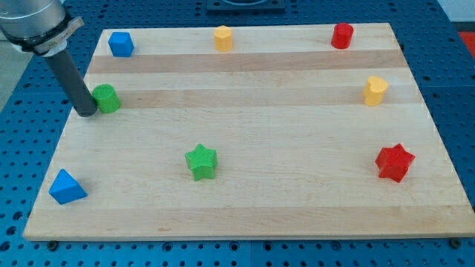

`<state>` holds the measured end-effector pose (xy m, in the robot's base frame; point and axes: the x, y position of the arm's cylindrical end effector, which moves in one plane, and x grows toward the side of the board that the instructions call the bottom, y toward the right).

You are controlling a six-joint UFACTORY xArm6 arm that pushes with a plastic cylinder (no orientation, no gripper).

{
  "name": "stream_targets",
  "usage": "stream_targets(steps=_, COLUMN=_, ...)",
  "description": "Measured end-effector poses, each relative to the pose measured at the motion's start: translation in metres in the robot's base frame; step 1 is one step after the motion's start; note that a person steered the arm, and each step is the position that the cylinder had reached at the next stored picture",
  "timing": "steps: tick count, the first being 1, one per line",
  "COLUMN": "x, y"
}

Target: Move your arm to the center of the board

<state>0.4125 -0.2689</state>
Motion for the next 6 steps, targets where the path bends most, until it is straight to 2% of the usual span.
stream_targets(steps=2, x=0.0, y=0.0)
stream_targets(steps=3, x=0.007, y=0.048)
stream_targets(steps=6, x=0.0, y=0.365)
